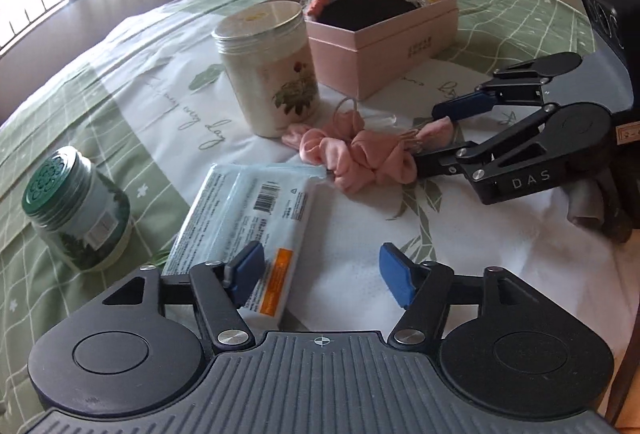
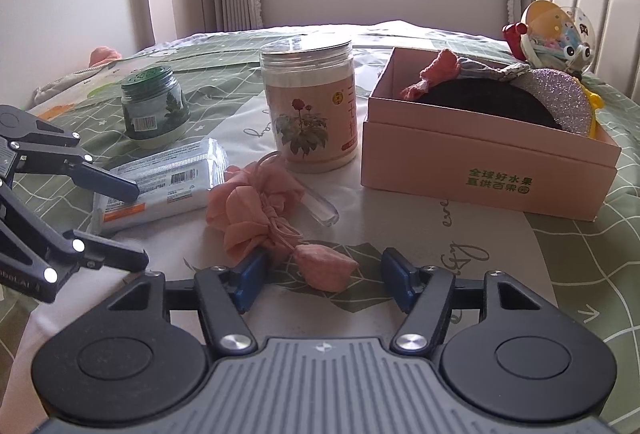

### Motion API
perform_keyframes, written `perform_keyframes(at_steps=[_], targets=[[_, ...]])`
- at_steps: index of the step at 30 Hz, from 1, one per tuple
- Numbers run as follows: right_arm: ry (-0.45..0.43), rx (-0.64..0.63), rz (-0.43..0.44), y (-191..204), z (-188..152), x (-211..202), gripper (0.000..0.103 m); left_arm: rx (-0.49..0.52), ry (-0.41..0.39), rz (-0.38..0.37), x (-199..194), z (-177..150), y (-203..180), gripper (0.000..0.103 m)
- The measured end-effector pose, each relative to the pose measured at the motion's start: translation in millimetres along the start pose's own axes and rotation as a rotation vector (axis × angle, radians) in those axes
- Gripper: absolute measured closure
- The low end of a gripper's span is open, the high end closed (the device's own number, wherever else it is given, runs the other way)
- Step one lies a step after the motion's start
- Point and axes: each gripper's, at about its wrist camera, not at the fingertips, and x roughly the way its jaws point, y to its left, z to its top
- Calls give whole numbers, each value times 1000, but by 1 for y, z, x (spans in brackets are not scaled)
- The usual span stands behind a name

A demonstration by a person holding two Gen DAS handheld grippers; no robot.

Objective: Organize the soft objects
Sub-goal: 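Lower the left tool over the white wipes packet, then grasp the white wipes packet with the left tool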

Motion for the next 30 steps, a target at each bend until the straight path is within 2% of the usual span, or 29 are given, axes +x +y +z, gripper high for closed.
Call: perform_keyframes(at_steps=[3,6,10,13,17,21,26,30], targets=[[-1,5,3,-1,0,0,39,-27,7,-27,6,5,0,18],[-2,8,6,-1,0,-1,39,-3,24,-44,9,7,-4,10],[-4,11,9,-2,0,-1,39,12,28,-35,7,9,-4,11],[-5,16,13,-3,0,-1,39,-18,16,23,4,11,5,17],[-5,16,14,-3,-1,-1,39,-42,47,78,9,9,22,17],[-3,13,13,-2,0,-1,38,-55,48,60,14,13,33,16],[4,1,21,-1,0,0,34,-114,62,13,29,22,51,8],[4,4,28,-3,0,1,34,-66,97,-19,37,27,56,7]])
